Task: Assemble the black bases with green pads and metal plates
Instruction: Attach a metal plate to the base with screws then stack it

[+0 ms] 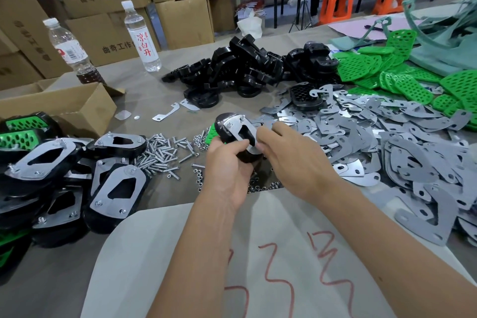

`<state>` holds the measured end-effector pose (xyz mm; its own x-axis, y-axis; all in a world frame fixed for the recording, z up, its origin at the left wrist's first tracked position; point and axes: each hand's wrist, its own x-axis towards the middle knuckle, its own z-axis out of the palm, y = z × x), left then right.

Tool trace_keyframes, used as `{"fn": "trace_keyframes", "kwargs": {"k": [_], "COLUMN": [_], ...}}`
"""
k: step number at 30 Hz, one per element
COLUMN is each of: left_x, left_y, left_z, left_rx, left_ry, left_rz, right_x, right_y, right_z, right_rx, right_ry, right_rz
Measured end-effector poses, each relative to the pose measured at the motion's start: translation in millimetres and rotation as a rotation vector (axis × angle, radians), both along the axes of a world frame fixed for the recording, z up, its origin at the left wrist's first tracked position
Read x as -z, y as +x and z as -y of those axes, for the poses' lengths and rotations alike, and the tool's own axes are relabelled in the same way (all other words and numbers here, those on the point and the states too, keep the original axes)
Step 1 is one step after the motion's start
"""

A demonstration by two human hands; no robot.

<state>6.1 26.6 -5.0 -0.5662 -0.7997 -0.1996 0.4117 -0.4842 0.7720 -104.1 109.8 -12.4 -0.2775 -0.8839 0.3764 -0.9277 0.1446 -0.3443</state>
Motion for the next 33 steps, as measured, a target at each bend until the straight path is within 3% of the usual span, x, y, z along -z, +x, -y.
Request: {"fn": "trace_keyframes", "kwargs": {"k": [8,14,19,23,26,29,33], "left_x": [-0.9,0.6,3.3,-0.6,-6.2,-9.2,-15.1], "left_y": [-12.0,-21.7,-18.1,-12.2,-5.5,11.9,58.3], "left_z": [-12.4,-23.2,-23.0,-18.9,-12.0,2.8,24.9], "left_rx": [0.004,-0.057,-0.063,-0.112,-0.225,-0.370,-0.510], "left_ry": [-0.070,-0.032,-0.159,-0.192,-0.082,-0.105,-0.315], "left_rz": [-0.037,-0.105,-0.063,-0.008,0.061,0.251,0.574], "right_x": [-1.1,0.1,-6.0,-12.2,-19.4,-17.7,-21.1], "right_y": [4.4,4.7,0.6,0.4,5.3,24.2,57.2], "right_z": [1.1,7.1,7.3,2.8,2.7,20.2,62.0], "right_rx": [0.116,0.280,0.339,0.222,-0.051,-0.259,-0.272], "right_ry": [-0.024,-0.062,-0.065,-0.161,-0.273,-0.261,-0.321], "right_rz": [0.010,0.251,0.514,0.578,0.568,0.601,0.411]}}
